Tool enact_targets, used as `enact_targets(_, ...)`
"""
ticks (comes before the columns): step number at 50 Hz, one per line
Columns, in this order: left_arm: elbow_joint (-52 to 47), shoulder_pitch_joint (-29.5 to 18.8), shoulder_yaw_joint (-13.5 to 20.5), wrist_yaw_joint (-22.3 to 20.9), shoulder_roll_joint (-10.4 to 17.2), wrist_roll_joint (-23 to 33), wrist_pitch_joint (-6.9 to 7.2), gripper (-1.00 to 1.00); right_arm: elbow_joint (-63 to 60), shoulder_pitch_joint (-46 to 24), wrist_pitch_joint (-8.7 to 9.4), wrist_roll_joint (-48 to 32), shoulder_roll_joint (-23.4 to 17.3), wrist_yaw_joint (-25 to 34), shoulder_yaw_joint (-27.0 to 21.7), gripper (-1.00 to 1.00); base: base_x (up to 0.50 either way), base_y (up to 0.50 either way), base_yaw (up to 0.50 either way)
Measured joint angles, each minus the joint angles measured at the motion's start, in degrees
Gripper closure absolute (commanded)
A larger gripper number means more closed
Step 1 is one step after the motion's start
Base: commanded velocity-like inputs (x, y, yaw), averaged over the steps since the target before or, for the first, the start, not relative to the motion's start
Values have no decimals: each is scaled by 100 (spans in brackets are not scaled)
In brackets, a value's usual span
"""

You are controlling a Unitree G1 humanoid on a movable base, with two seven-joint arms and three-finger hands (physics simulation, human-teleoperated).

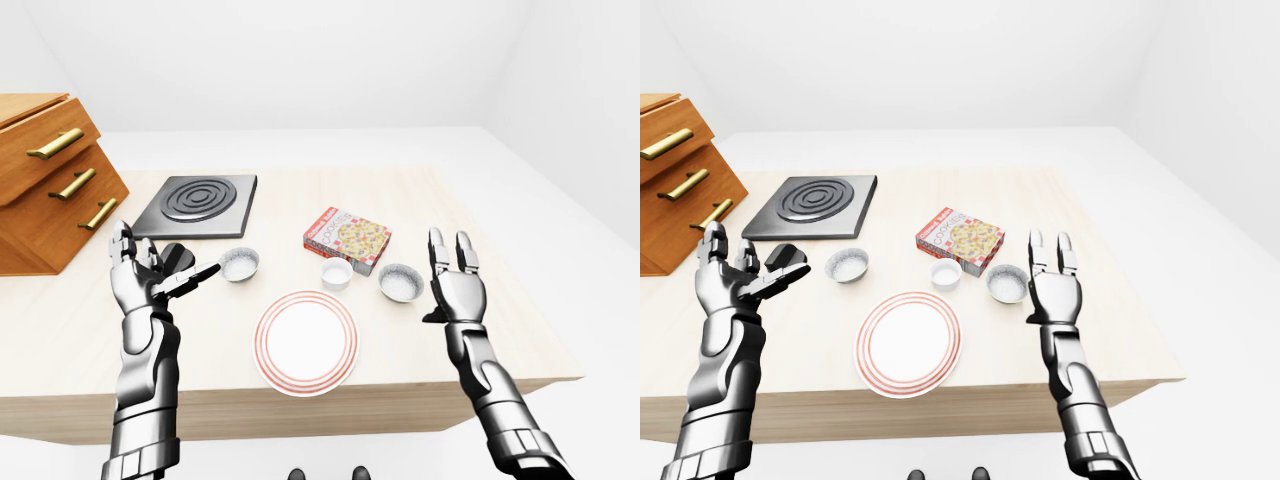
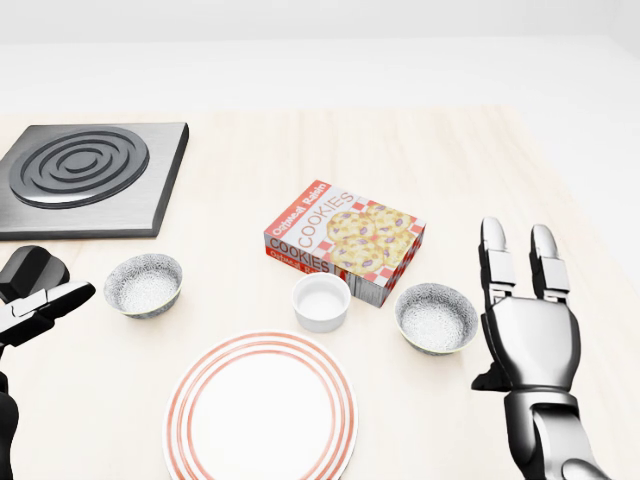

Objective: Pick the akita bowl next to the plate and place it on the plate.

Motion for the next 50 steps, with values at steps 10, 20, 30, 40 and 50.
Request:
enact_targets(10,-6,3,1,-3,-3,0,1,-100,230,-93,0,-136,27,0,114,-100,0,0,0)
enact_targets(20,14,-3,2,-12,-3,-4,-13,-100,451,-245,0,-227,36,0,184,-100,0,0,0)
enact_targets(30,-1,-2,0,-3,0,-11,2,-100,693,-445,0,-295,27,0,238,-100,0,0,0)
enact_targets(40,10,-8,3,-3,-1,-9,-4,-100,953,-627,0,-344,20,0,289,-100,0,0,0)
enact_targets(50,35,-14,2,-4,2,-13,-21,-100,1304,-832,0,-391,15,0,350,-100,0,0,0)
